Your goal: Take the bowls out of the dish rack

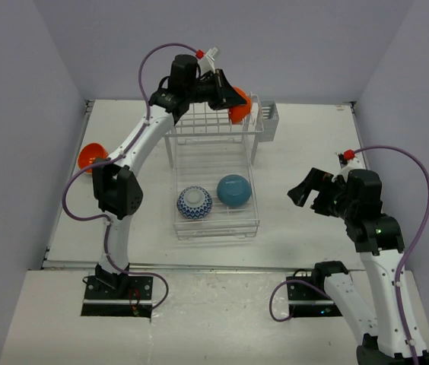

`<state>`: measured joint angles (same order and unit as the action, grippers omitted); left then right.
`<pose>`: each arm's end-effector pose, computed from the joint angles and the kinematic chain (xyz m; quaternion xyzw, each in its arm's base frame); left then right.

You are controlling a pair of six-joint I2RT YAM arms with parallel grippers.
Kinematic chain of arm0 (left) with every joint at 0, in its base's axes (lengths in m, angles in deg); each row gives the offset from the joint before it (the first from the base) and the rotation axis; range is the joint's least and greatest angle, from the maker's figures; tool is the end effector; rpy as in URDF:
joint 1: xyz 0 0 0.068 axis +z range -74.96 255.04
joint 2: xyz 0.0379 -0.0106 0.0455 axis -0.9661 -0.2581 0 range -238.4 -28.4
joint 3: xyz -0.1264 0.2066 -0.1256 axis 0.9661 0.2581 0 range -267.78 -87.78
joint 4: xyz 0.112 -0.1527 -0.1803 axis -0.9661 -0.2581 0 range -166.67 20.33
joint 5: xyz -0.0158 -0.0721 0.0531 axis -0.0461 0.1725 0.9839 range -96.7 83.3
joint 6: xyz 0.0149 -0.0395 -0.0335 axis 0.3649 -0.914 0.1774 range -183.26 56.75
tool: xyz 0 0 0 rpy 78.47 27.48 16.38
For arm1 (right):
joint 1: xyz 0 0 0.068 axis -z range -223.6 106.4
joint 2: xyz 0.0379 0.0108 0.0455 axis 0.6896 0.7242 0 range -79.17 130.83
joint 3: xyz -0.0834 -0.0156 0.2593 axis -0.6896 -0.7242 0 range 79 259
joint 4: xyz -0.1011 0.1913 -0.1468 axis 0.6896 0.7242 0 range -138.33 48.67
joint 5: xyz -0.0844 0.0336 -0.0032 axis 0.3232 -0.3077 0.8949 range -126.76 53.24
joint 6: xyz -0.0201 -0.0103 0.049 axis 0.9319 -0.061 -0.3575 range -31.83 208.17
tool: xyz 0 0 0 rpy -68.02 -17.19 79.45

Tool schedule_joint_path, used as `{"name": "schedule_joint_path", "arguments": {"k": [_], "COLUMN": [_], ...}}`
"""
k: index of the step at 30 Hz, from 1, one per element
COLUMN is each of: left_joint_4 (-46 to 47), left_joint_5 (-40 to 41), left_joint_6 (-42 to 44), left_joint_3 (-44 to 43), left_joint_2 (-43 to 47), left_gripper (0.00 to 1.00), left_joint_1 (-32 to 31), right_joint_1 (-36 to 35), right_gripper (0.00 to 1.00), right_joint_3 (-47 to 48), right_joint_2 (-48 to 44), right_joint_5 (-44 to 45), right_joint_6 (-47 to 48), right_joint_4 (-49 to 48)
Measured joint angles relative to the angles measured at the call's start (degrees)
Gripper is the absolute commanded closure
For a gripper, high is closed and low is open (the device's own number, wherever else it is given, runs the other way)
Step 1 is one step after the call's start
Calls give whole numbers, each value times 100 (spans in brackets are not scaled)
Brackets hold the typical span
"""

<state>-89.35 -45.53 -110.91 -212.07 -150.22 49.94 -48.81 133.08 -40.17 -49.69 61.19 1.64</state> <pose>0.4421 -0.2317 0.3783 0.0449 0.7830 -0.5474 0.2918 0.1237 0.0194 0.3391 0.1152 0.8749 0.2233 0.4139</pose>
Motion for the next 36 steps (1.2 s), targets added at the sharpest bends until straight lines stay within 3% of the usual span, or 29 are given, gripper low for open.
{"name": "schedule_joint_path", "arguments": {"k": [4, 16, 19, 26, 36], "left_joint_4": [-15, 509, 1014, 3178, 5569], "left_joint_5": [-31, -391, -555, -1010, -1355], "left_joint_6": [24, -136, -361, -1482, -2896], "left_joint_3": [0, 334, 719, 2046, 2267], "left_joint_2": [0, 79, 208, 527, 540], "left_gripper": [100, 100, 100, 100, 100], "left_joint_1": [-7, 79, 138, 341, 505], "right_joint_1": [0, 0, 0, 0, 0], "right_gripper": [1, 1, 1, 1, 1], "right_joint_3": [0, 0, 0, 0, -2], "right_joint_2": [2, 48, 52, 114, 127], "right_joint_5": [0, 0, 0, 0, 0], "right_joint_6": [0, 4, 7, 17, 20], "right_joint_4": [0, 2, 2, 2, 2]}}
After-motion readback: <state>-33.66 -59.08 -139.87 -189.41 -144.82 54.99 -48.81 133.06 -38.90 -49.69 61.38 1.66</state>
